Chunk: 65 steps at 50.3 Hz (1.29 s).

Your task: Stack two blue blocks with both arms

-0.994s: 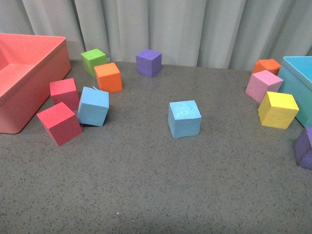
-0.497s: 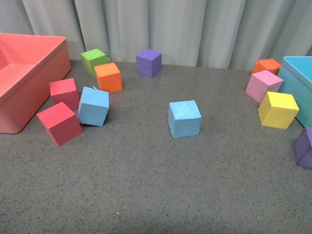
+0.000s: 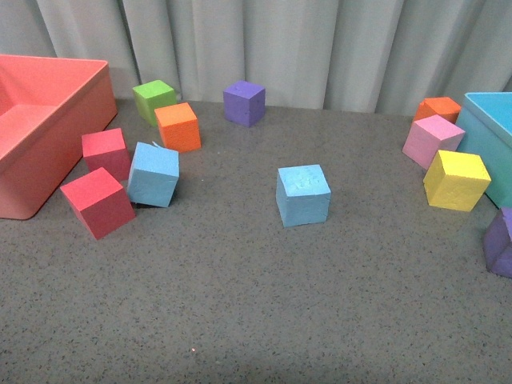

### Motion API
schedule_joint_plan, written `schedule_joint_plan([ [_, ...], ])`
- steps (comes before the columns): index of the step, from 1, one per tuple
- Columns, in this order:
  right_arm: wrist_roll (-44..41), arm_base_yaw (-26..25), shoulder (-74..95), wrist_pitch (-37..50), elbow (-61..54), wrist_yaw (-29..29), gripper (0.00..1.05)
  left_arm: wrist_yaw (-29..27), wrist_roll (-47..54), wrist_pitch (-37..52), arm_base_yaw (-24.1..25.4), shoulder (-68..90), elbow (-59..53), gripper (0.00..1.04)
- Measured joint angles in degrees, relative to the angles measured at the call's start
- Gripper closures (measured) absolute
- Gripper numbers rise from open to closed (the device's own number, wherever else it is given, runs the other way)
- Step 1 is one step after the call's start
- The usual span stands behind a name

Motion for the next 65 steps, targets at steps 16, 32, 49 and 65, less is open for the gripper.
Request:
schedule_joint_plan([
  [16,0.0,0.0,-8.3,-8.5,0.0,-0.2,0.63,0.9,0.0,-1.0,0.3,0.5,0.2,0.07],
  [32,0.0,0.0,-8.3,-8.5,0.0,-0.2,0.10,-6.2,3.8,26.9,-10.2,52.0,13.8,0.07],
  [49,0.0,0.0,-8.3,-8.5,0.0,-0.2,0.10,-15.9,6.2,16.7,-19.6,99.7,47.4,0.07],
  [65,0.0,0.0,-8.3,-8.5,0.0,-0.2,0.10,-22.3,6.1,1.1,-19.9,120.5,72.8,0.07],
])
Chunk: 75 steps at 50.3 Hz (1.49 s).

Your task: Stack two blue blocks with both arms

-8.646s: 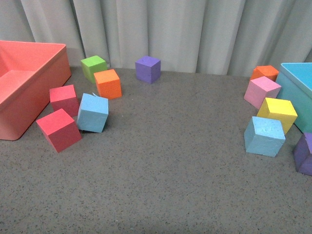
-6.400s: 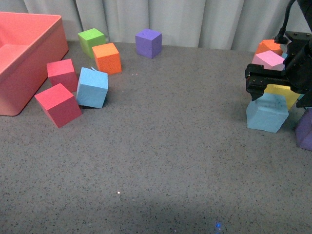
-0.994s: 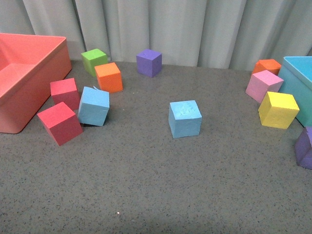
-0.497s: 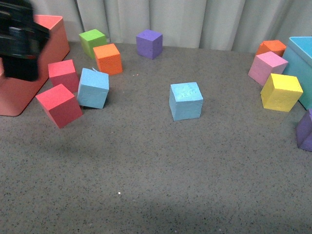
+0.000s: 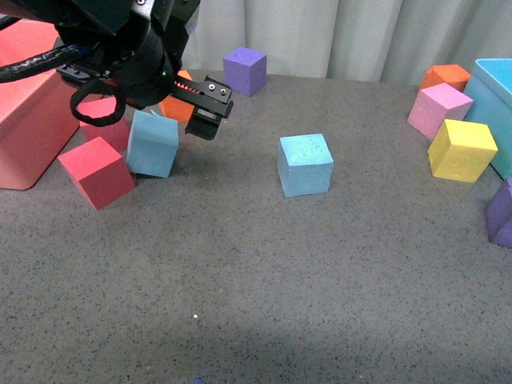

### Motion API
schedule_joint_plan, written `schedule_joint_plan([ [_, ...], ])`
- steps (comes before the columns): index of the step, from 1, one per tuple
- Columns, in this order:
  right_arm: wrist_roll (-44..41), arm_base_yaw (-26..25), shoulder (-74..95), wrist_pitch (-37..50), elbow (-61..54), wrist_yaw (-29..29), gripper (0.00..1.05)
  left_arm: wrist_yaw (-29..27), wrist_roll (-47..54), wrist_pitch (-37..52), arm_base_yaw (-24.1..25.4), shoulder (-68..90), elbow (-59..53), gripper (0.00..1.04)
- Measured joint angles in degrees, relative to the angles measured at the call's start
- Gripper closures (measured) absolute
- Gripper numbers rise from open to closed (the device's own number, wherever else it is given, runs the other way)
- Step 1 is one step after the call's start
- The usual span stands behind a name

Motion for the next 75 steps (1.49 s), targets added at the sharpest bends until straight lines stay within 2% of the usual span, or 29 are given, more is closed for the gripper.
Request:
schedule_joint_plan([
  [16,0.0,0.0,0.0,0.0,0.0,0.0,0.10,-4.0,-0.3,-4.7,0.1,5.4,6.7,0.07],
  [39,0.0,0.0,0.0,0.0,0.0,0.0,0.10,-5.8,-3.6,-8.7,1.8,10.2,12.0,0.07],
  [61,0.0,0.0,0.0,0.0,0.0,0.0,0.10,-4.8,-6.9,-14.5,2.4,14.7,17.2,0.07],
  [63,0.0,0.0,0.0,0.0,0.0,0.0,0.10,-4.9,-7.0,-14.8,2.4,15.1,17.6,0.11],
  [72,0.0,0.0,0.0,0.0,0.0,0.0,0.10,-4.5,-7.6,-16.7,2.4,15.6,18.3,0.45],
  [75,0.0,0.0,0.0,0.0,0.0,0.0,0.10,-4.5,-7.7,-16.4,2.2,15.3,18.1,0.50],
])
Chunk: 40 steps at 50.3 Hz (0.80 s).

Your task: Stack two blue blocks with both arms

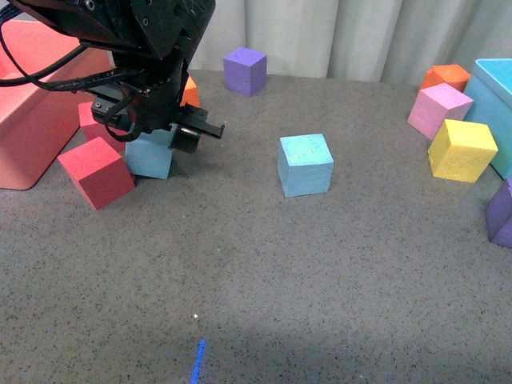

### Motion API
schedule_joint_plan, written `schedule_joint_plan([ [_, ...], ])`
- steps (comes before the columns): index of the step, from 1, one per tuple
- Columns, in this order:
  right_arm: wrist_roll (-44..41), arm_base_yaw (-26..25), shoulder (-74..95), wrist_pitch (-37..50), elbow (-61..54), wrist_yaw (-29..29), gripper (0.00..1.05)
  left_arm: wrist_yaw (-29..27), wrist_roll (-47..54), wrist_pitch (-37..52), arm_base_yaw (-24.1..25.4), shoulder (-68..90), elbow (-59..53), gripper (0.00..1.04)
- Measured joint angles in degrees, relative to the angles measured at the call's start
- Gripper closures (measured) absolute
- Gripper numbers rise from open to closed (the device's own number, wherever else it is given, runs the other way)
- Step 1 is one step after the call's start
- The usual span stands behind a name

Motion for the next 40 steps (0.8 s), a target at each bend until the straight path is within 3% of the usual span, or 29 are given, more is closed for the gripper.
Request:
schedule_joint_plan([
  [10,0.0,0.0,0.0,0.0,0.0,0.0,0.10,2.5,-2.5,-0.1,-2.1,-4.5,-2.7,0.58],
  [21,0.0,0.0,0.0,0.0,0.0,0.0,0.10,4.5,-10.4,-3.9,-7.2,-11.5,-2.6,0.58],
  [40,0.0,0.0,0.0,0.0,0.0,0.0,0.10,1.6,-19.6,-12.4,-15.8,-8.9,5.0,0.60],
])
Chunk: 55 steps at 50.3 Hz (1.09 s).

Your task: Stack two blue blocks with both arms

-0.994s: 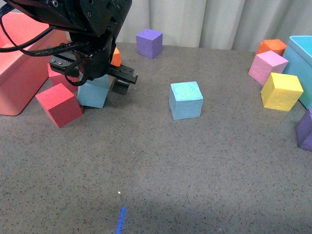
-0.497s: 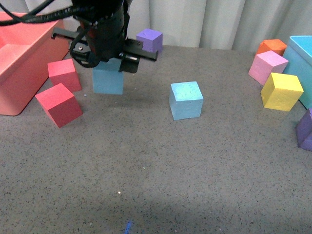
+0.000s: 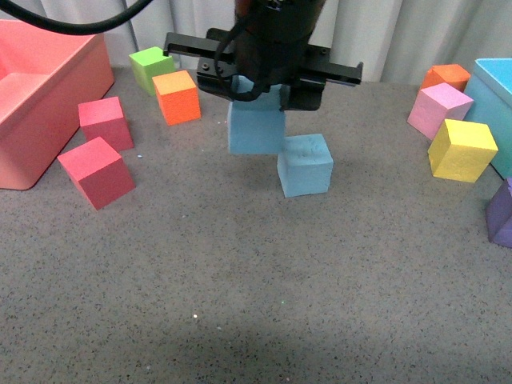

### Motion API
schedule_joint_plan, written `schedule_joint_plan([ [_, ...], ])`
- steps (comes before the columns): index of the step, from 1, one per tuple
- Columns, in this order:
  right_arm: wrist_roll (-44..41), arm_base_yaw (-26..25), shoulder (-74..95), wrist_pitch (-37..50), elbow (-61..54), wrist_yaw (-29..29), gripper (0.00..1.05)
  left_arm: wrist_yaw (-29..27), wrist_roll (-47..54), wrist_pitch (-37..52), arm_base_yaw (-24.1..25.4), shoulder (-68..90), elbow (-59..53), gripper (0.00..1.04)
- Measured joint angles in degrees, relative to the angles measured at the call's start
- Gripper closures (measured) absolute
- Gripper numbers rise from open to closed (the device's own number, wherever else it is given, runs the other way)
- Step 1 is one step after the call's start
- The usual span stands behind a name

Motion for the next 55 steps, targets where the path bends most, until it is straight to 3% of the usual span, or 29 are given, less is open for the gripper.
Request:
schedule_joint_plan([
  [18,0.0,0.0,0.0,0.0,0.0,0.0,0.10,0.8,-4.2,-4.0,-4.3,6.7,9.4,0.61],
  [36,0.0,0.0,0.0,0.0,0.0,0.0,0.10,1.3,-5.3,-6.2,-4.7,10.5,16.6,0.61],
  [55,0.0,0.0,0.0,0.0,0.0,0.0,0.10,2.5,-5.4,-5.3,-4.6,11.4,16.6,0.62],
])
